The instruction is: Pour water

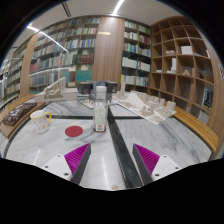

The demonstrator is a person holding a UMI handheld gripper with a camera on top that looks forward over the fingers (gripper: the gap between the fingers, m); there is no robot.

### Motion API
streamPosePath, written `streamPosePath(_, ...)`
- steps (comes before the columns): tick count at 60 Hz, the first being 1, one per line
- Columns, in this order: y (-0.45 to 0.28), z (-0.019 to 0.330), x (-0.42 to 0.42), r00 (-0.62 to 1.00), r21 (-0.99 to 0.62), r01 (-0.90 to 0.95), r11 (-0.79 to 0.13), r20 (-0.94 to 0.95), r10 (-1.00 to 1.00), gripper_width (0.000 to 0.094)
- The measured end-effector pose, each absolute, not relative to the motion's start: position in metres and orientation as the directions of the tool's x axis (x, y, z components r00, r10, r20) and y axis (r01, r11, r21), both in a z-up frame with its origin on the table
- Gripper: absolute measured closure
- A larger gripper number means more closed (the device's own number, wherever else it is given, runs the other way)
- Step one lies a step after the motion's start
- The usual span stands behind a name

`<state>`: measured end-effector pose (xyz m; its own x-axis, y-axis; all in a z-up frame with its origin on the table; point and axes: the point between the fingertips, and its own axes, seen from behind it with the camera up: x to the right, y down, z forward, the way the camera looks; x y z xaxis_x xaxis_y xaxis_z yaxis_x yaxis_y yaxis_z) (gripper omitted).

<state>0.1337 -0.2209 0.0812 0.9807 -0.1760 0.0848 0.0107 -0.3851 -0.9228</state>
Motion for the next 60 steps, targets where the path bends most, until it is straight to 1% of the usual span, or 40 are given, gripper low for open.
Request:
streamPosePath(8,-0.173,0.092,0.105,0.984,-0.935,0.07,-0.348,0.123,-0.133,0.008)
streamPosePath(13,-0.137,0.102,0.096,0.983,-0.949,0.088,-0.301,0.131,-0.125,0.0083)
streamPosePath(18,-0.097,0.108,0.097,0.982,-0.954,0.092,-0.284,0.134,-0.133,0.0082)
streamPosePath(24,-0.051,0.109,0.108,0.978,-0.959,0.089,-0.27,0.135,-0.157,0.0085)
streamPosePath(30,-0.011,0.101,0.117,0.978,-0.959,0.088,-0.269,0.134,-0.158,0.0093)
streamPosePath(35,0.018,0.089,0.122,0.978,-0.957,0.098,-0.274,0.143,-0.15,0.0144)
streamPosePath(37,0.026,0.083,0.126,0.978,-0.954,0.097,-0.284,0.144,-0.151,0.0179)
streamPosePath(38,0.029,0.081,0.127,0.978,-0.953,0.093,-0.288,0.142,-0.154,0.0208)
streamPosePath(42,0.039,0.074,0.126,0.981,-0.955,0.072,-0.287,0.12,-0.151,0.0379)
streamPosePath(44,0.041,0.077,0.124,0.982,-0.961,0.069,-0.268,0.112,-0.152,0.0393)
streamPosePath(50,0.037,0.08,0.128,0.976,-0.958,0.084,-0.275,0.134,-0.171,0.0496)
streamPosePath(53,0.034,0.086,0.127,0.974,-0.958,0.095,-0.271,0.146,-0.176,0.0528)
streamPosePath(60,0.017,0.115,0.132,0.95,-0.949,0.157,-0.272,0.221,-0.223,0.053)
